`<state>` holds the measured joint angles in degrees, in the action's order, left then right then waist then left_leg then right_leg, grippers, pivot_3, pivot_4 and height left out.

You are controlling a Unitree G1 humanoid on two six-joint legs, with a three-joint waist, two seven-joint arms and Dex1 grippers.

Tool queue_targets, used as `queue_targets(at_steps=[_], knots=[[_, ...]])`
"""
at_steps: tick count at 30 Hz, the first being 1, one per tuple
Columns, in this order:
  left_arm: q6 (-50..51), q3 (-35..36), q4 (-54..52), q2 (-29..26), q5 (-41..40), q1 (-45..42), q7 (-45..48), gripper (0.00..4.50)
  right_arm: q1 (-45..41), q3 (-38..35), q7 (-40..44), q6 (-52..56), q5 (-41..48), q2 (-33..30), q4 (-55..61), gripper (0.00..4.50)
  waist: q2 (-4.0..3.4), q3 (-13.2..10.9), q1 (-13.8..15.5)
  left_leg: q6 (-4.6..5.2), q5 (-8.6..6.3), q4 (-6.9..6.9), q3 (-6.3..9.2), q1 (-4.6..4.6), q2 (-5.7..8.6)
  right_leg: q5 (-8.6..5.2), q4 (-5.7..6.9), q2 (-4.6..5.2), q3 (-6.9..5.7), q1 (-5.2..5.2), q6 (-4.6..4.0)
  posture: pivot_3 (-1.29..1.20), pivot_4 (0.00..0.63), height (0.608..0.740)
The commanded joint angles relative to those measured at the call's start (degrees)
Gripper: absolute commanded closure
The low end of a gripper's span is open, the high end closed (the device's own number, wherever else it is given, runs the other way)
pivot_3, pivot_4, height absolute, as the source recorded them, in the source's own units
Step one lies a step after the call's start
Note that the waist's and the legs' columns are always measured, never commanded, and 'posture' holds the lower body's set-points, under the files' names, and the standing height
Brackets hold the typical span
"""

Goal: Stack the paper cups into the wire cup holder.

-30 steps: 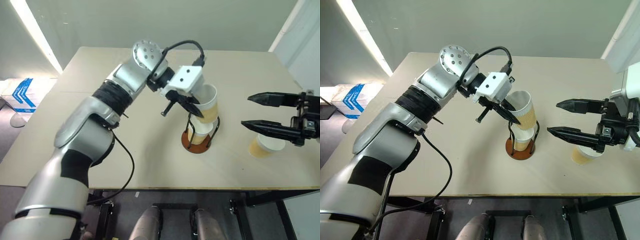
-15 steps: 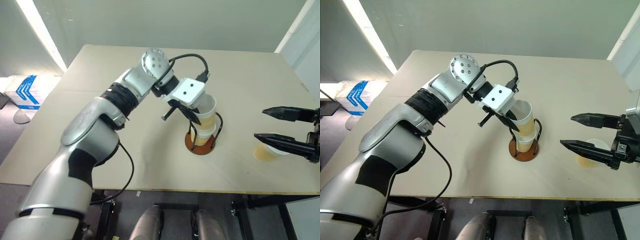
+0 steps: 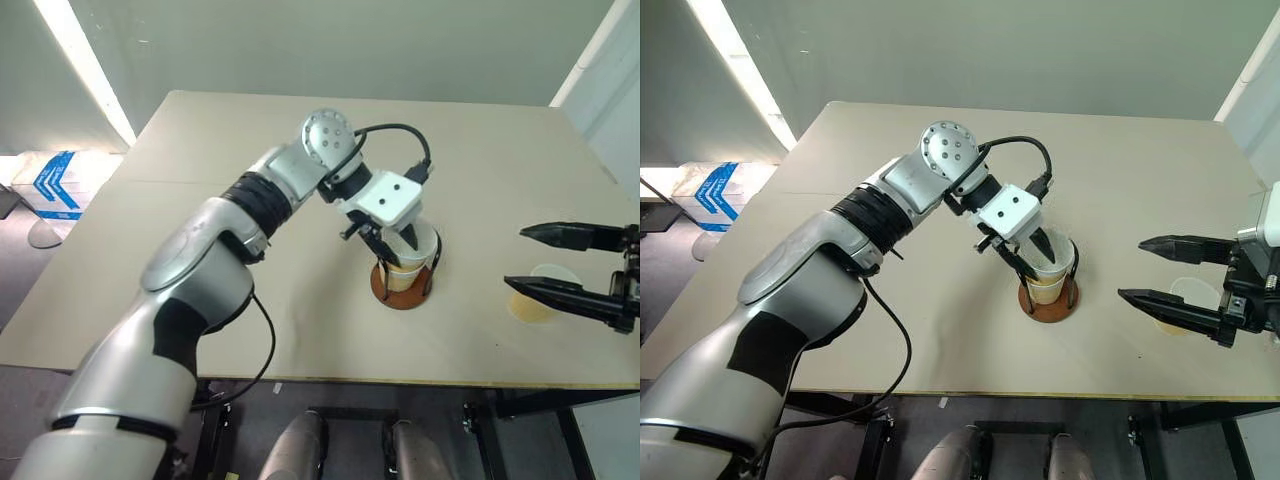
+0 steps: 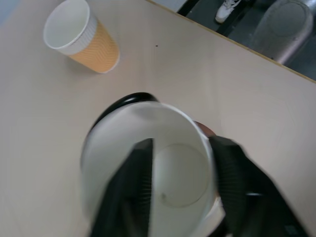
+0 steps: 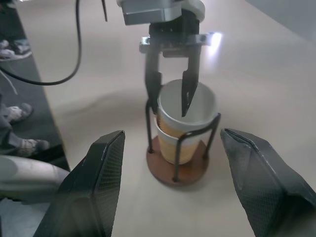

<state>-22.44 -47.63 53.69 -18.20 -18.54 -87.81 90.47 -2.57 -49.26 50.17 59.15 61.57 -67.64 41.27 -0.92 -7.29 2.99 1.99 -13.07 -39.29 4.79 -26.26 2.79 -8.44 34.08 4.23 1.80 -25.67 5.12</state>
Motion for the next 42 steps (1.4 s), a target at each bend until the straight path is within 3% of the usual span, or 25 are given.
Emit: queue_targets(at_steps=[1,4,8,12,17,22,25,27,35,42], knots=[[-0.91,5.82,1.81,0.94,1.26,-3.4,2.03,1.06,-1.01,0.09,-3.49,-2.15,-3.88,-0.8,-0.55,1.25,0.0,0.0,0.0,0.02,-0.01,0.0,-0.01,0.0,0.01,0.0,0.0,0.01,0.0,0.0,0.01,0.0,0.15,0.74],[-0.08,10.19,2.67,1.41,1.92,-4.07,2.03,0.03,-2.17,3.38,-9.65,-1.97,-9.98,-2.53,-0.94,1.25,-0.01,0.0,-0.02,0.07,-0.04,0.0,-0.1,0.06,0.01,0.0,0.01,0.02,0.08,0.01,0.08,0.0,0.15,0.74],[2.24,14.97,2.13,0.89,1.9,-3.9,2.03,0.03,-2.56,6.92,-10.02,-4.2,-14.83,-4.61,-2.0,1.25,-0.02,0.01,-0.01,0.1,-0.06,0.01,-0.17,0.11,0.02,0.0,0.01,0.03,0.14,0.03,0.2,0.0,0.15,0.74],[6.91,18.2,-1.99,-2.35,-0.4,-1.62,2.03,0.03,4.33,6.84,-4.46,-6.92,-23.17,-6.11,-1.94,1.25,-0.01,0.01,0.02,0.15,-0.11,0.0,-0.2,0.09,0.02,-0.03,-0.03,0.05,0.14,0.02,0.27,0.0,0.15,0.74],[19.47,23.68,-10.43,-9.46,-5.65,4.1,2.03,0.03,8.2,4.54,2.48,-6.44,-24.74,-6.26,-1.07,1.25,-0.23,0.12,-0.14,0.23,-0.19,0.03,-0.45,0.15,0.02,-0.13,-0.01,0.03,0.3,-0.01,0.43,0.0,0.15,0.74],[25.46,28.31,-15.98,-15.85,-1.65,11.09,-0.44,0.03,12.66,4.75,9.22,-8.76,-30.64,-7.58,-3.17,1.25,-0.25,0.12,-0.2,0.23,-0.18,-0.09,-0.47,0.19,0.04,-0.15,0.0,0.02,0.33,0.04,0.41,0.0,0.15,0.74],[29.34,30.58,-20.48,-18.7,-0.43,15.27,-2.87,0.0,14.54,6.74,11.81,-11.7,-34.48,-8.59,-6.46,0.66,-0.26,0.13,-0.32,0.25,-0.19,-0.22,-0.46,0.24,0.03,-0.16,0.06,0.02,0.39,0.08,0.28,0.0,0.15,0.74],[32.0,31.97,-24.36,-19.59,-0.55,17.62,-3.72,0.0,13.73,9.02,12.11,-13.69,-35.99,-9.1,-8.82,0.03,-0.25,0.12,-0.3,0.26,-0.19,-0.32,-0.46,0.25,0.03,-0.13,0.08,0.0,0.39,0.14,0.22,0.0,0.15,0.74],[39.26,35.52,-37.46,-20.79,-2.26,25.2,-4.0,0.0,11.32,20.2,14.4,-22.19,-43.08,-11.97,-19.04,0.03,-0.28,0.13,-0.43,0.34,-0.16,-0.67,-0.4,0.39,0.05,-0.09,0.12,-0.01,0.4,0.42,-0.05,0.0,0.15,0.74],[39.75,36.21,-38.59,-20.71,-1.46,26.6,-4.28,0.0,-0.05,33.93,15.3,-25.99,-45.06,-12.82,-26.31,0.03,-0.28,0.13,-1.33,0.44,-0.02,-0.64,-0.4,0.53,0.05,-0.02,0.33,-0.04,0.49,0.43,-0.15,0.0,0.15,0.74]])
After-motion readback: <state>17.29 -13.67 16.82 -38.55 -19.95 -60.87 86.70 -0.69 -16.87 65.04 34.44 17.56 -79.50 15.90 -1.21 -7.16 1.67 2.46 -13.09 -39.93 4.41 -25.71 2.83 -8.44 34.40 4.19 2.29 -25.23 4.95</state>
